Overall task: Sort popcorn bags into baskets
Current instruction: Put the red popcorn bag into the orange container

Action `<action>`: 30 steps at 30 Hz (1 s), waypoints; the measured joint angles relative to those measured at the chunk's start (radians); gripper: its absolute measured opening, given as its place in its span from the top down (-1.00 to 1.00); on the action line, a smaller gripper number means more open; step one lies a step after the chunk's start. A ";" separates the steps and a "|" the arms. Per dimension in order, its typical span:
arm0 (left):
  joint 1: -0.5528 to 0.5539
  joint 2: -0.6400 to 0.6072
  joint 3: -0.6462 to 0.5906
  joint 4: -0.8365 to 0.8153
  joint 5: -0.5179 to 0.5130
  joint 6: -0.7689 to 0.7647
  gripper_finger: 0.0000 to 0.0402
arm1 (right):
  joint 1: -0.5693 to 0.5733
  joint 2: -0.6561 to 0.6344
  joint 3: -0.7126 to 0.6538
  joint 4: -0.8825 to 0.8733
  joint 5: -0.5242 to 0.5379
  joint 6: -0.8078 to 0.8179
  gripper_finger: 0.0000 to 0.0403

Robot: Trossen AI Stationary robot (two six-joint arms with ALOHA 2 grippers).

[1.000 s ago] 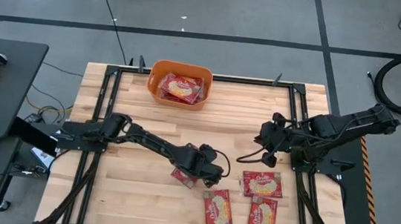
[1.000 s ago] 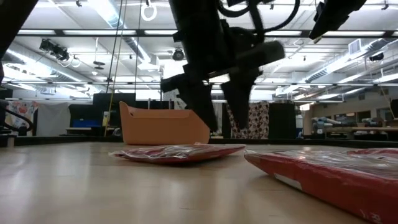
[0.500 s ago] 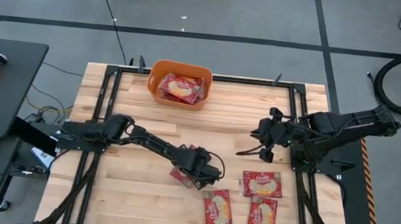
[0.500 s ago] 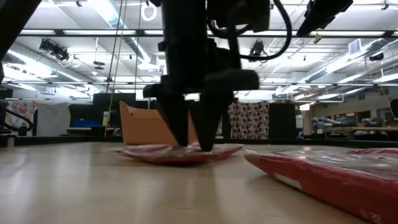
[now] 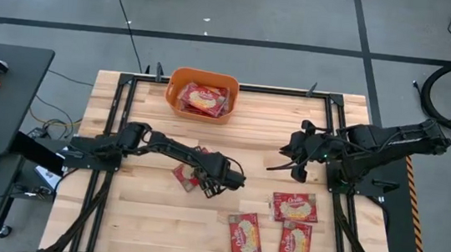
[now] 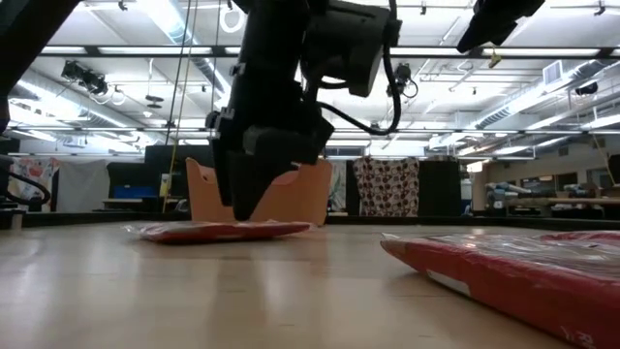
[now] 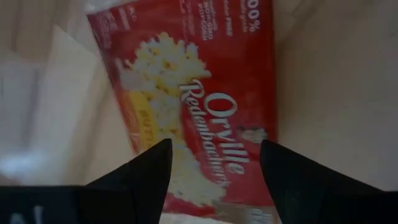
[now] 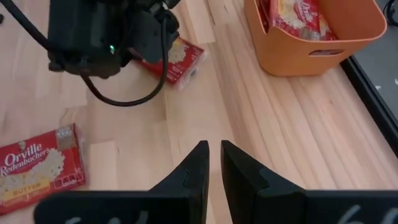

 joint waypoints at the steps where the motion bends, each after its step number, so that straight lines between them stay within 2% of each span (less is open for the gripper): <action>1: 0.002 0.000 0.005 0.000 0.019 -0.021 -0.23 | 0.000 0.000 0.000 0.004 0.000 -0.001 0.77; 6: -0.002 0.000 0.049 -0.014 0.079 -0.159 -0.23 | 0.000 0.001 0.000 0.004 0.000 -0.002 0.77; 14: -0.040 0.005 0.077 -0.011 0.065 -0.244 -0.23 | 0.000 0.001 0.000 0.006 0.000 -0.010 0.77; 20: -0.058 0.060 0.073 -0.032 0.020 -0.216 -0.23 | 0.000 0.002 0.000 0.011 -0.001 -0.010 0.77; 25: -0.058 0.102 0.075 -0.045 0.026 -0.129 -0.20 | 0.000 0.001 0.000 0.019 -0.026 -0.007 0.77; 30: -0.059 0.109 0.075 -0.058 -0.003 -0.042 0.04 | 0.000 0.002 0.000 0.018 -0.046 0.014 0.77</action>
